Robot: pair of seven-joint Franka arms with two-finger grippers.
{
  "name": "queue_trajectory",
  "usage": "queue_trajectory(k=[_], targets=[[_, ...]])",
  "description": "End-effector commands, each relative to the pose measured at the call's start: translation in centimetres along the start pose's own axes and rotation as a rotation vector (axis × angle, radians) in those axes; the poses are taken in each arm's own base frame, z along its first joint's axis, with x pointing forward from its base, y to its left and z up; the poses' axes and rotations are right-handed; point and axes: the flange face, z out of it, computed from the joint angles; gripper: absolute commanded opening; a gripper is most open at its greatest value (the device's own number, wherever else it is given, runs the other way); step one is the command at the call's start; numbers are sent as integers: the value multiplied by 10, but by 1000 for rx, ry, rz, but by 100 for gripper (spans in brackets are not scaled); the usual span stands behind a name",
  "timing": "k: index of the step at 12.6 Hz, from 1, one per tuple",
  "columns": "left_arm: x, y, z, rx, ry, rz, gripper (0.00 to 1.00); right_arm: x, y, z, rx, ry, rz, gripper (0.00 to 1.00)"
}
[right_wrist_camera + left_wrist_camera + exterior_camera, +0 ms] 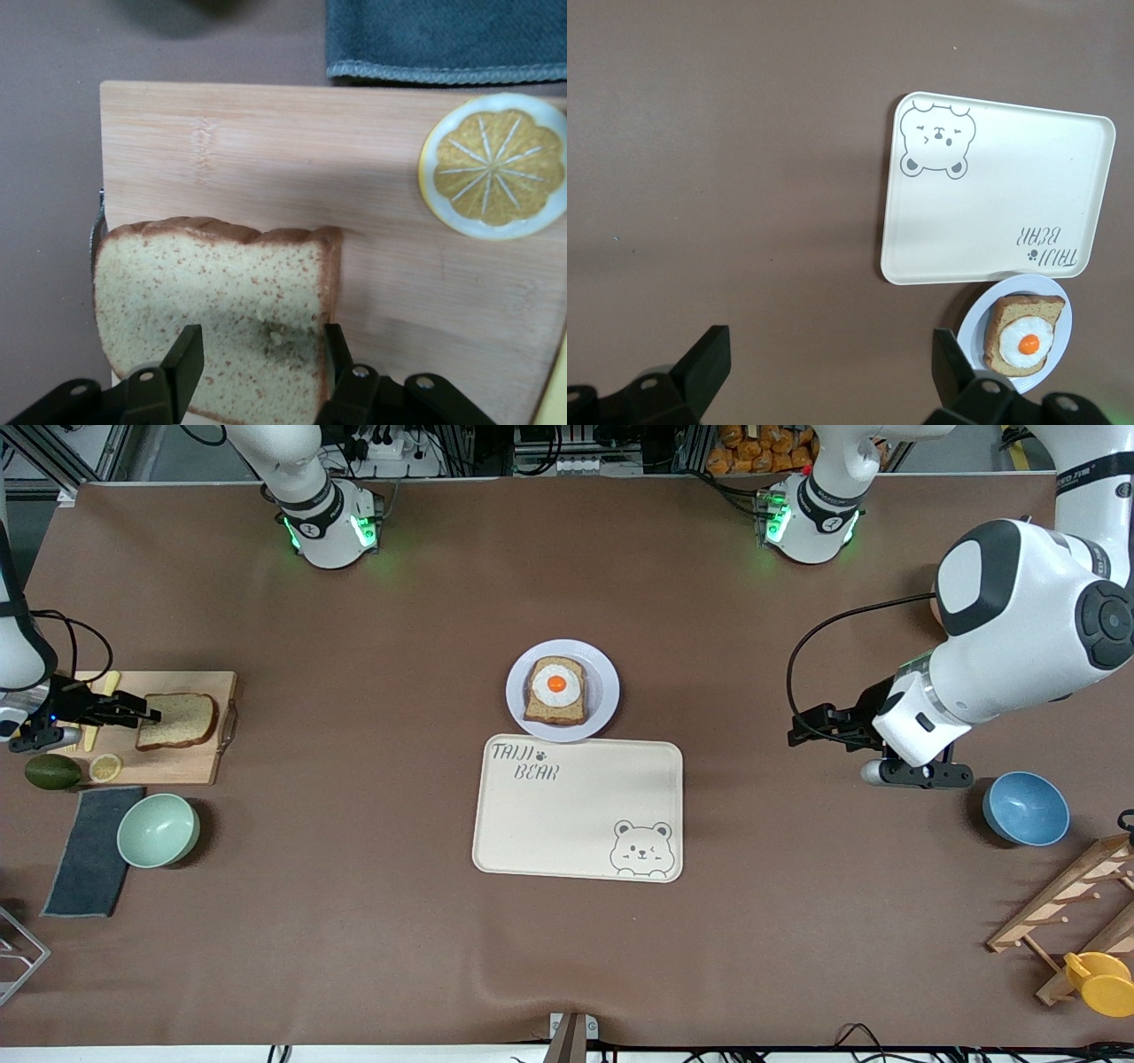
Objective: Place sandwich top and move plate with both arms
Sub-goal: 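Lower the right gripper and grasp the bread slice while the left gripper moves inward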
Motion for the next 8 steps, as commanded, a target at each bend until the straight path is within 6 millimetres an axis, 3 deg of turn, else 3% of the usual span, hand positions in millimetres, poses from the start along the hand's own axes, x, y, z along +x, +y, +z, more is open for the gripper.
queue_trajectory(k=[1,4,8], targets=[[0,-2,-3,-26,8,-6,100,-2,14,0,22,25,-16,63],[3,-2,0,-73,5,-25,100,-1,17,-4,18,30,-23,62],[5,-2,6,-76,-3,-26,100,-4,22,11,47,38,-23,55]])
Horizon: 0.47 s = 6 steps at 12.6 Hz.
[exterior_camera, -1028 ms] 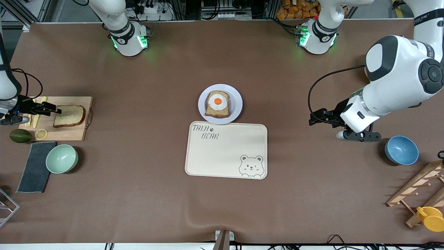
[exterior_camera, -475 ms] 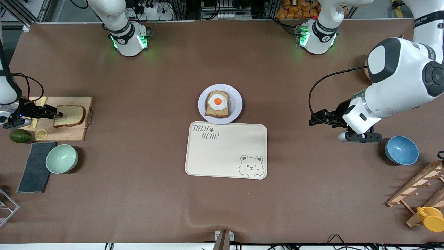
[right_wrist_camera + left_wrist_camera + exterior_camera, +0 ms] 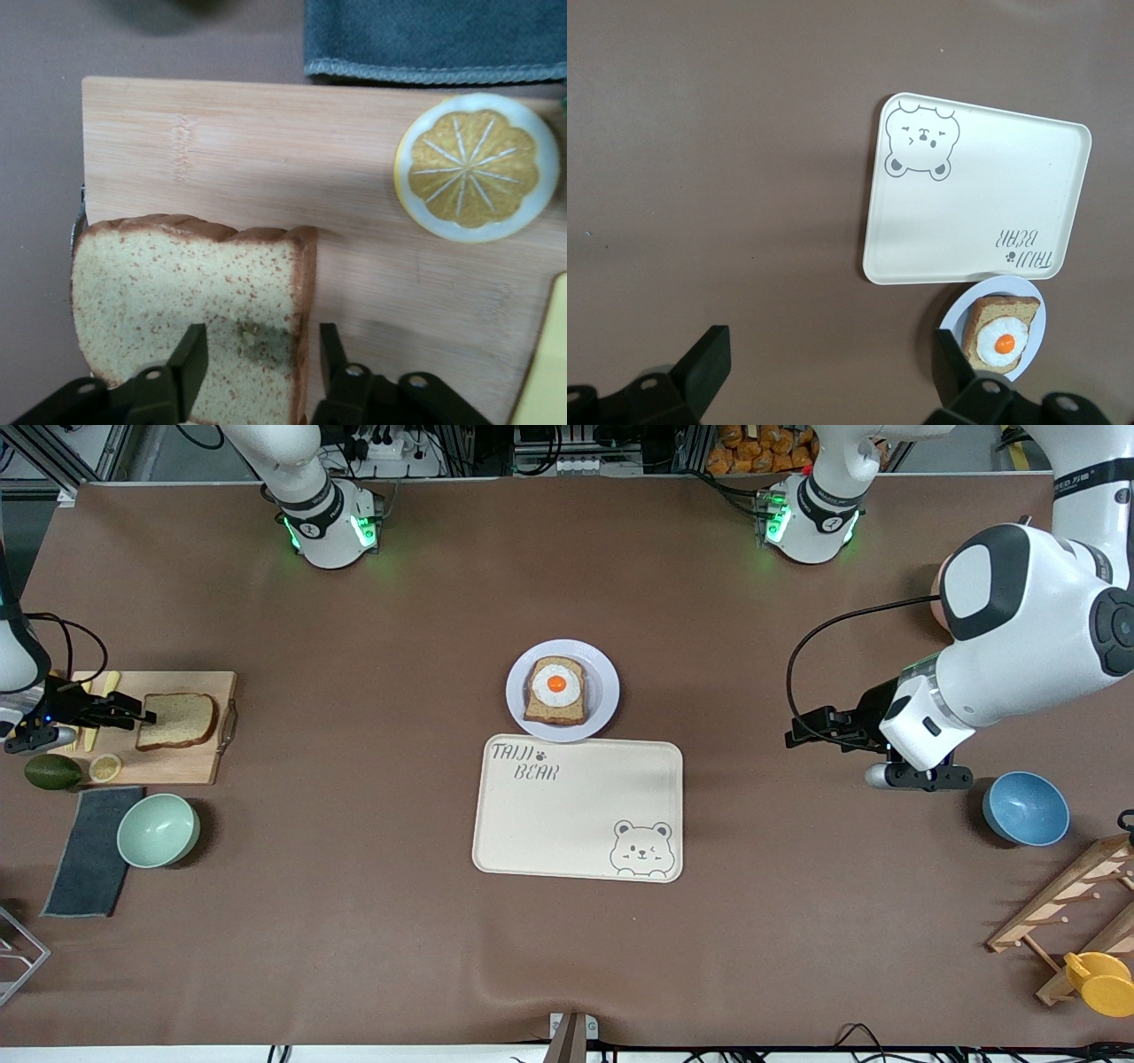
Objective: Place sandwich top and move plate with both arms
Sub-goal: 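Lower the right gripper and grasp the bread slice while the left gripper moves inward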
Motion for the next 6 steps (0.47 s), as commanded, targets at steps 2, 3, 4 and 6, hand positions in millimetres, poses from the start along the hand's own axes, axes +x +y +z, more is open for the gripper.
queue_trajectory(k=[2,3,4,6], targets=[[3,5,3,-24,9,12,100,-1,9,7,37,27,-9,54],[2,8,3,-23,12,16,100,-2,10,11,41,24,-12,47],[-1,11,0,-19,11,24,100,-4,12,11,43,24,-8,38],[-5,18,0,-22,2,40,100,-6,15,11,43,27,-7,34]])
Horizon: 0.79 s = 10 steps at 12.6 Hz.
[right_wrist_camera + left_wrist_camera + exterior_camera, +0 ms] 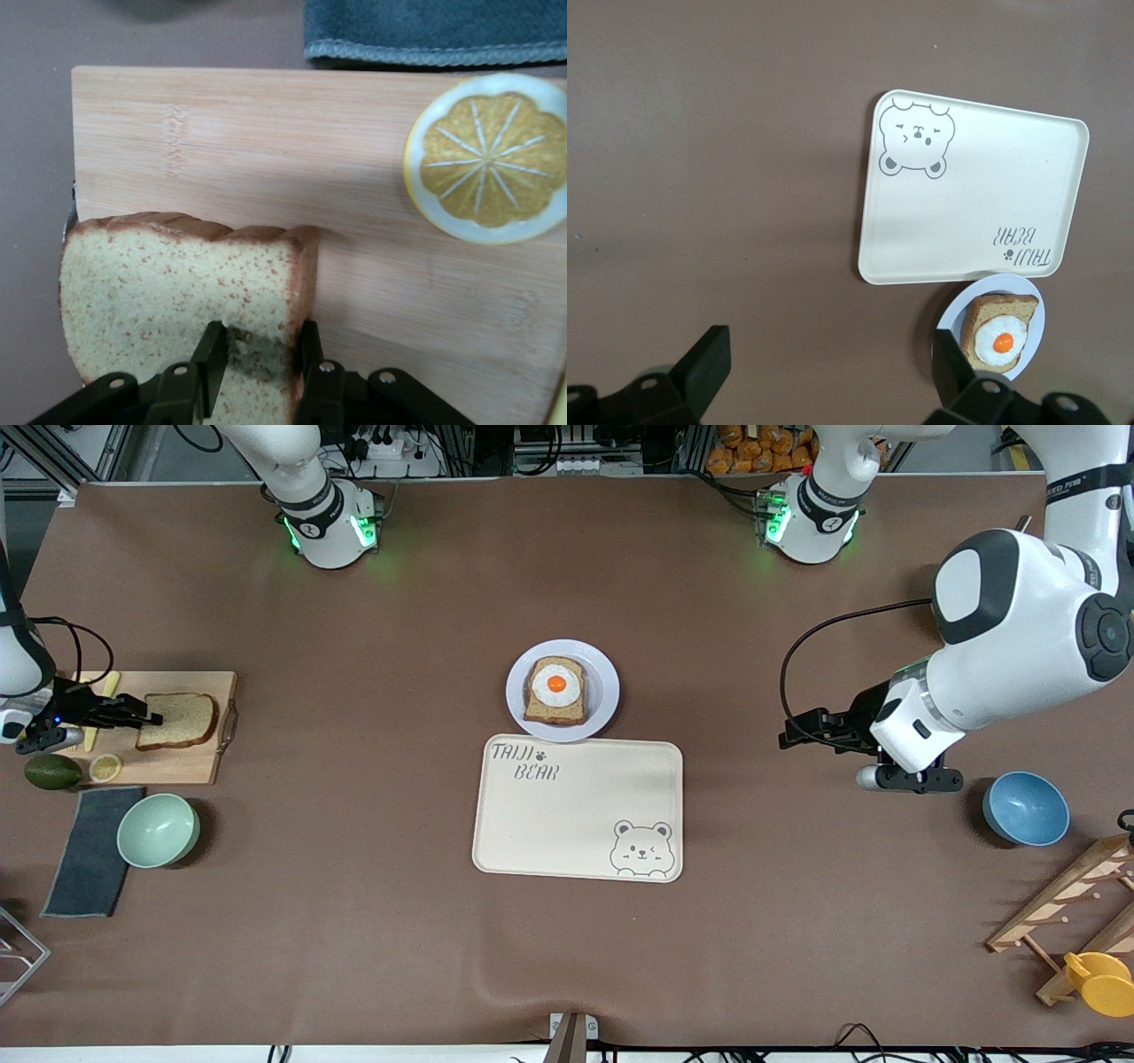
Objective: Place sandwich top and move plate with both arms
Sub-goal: 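Lower the right gripper and grasp the bread slice while the left gripper moves inward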
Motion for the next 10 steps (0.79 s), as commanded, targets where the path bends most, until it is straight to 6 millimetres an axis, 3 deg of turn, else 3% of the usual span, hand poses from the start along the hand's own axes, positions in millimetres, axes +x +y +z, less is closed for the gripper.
queue_trajectory(k=[1,3,4,8,10], targets=[[-5,14,-3,-20,3,31,100,-7,14,3,24,27,-22,29],[-4,15,0,-22,2,31,100,-8,18,9,40,65,-55,15],[-3,16,-1,-23,11,33,100,-7,18,10,49,83,-73,2],[7,12,8,-28,35,18,100,-5,15,5,53,85,-79,0],[9,9,10,-30,43,11,100,7,4,-14,82,72,-83,0]])
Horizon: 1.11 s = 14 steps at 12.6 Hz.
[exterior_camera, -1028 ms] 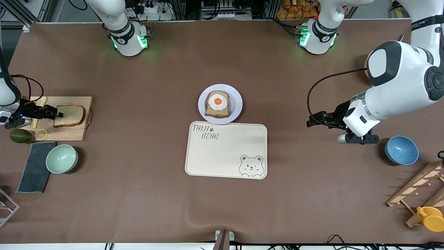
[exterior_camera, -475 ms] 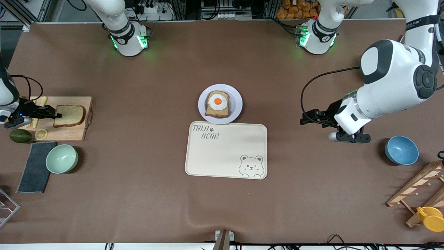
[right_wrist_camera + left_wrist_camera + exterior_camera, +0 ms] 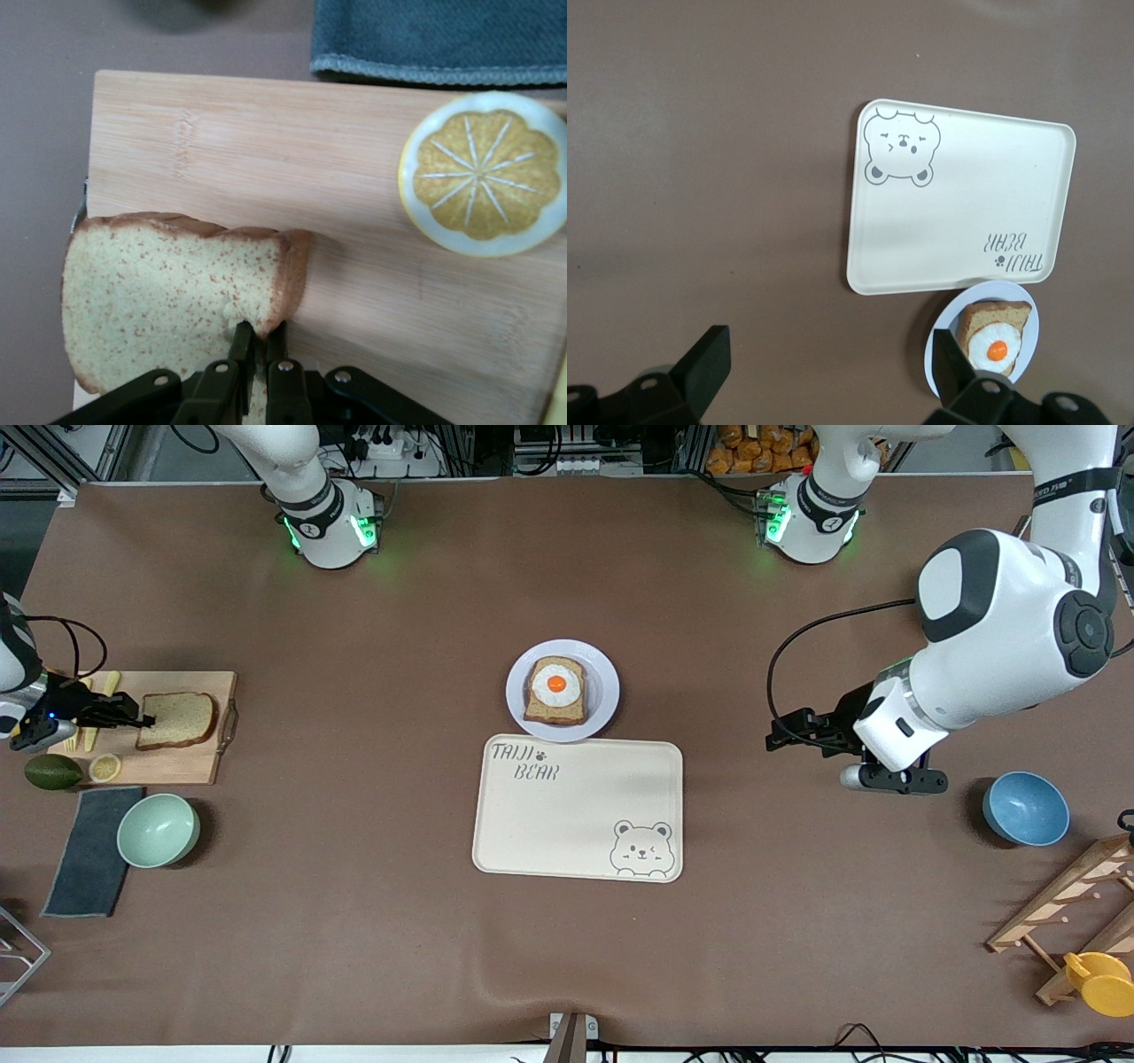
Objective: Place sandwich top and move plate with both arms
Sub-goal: 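Lower the right gripper and grasp the bread slice while the left gripper moves inward, then lift the bread slice with the right gripper and carry it toward the plate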
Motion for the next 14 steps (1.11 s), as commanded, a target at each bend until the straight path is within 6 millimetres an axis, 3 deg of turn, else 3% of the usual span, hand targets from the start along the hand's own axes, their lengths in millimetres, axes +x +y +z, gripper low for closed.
queue_trajectory(k=[1,4,7,10,14], targets=[[6,-4,0,-25,20,-10,100,24,-10,-21,70,-1,10,0],[10,-8,-16,-31,50,-29,100,45,-25,-43,126,-39,54,0],[15,-30,-35,-34,78,-61,100,52,-38,-43,155,-69,119,0],[15,-46,-51,-36,98,-69,100,81,-86,-57,166,-123,173,0],[13,-40,-60,-39,113,-56,100,120,-146,-55,202,-146,237,0]])
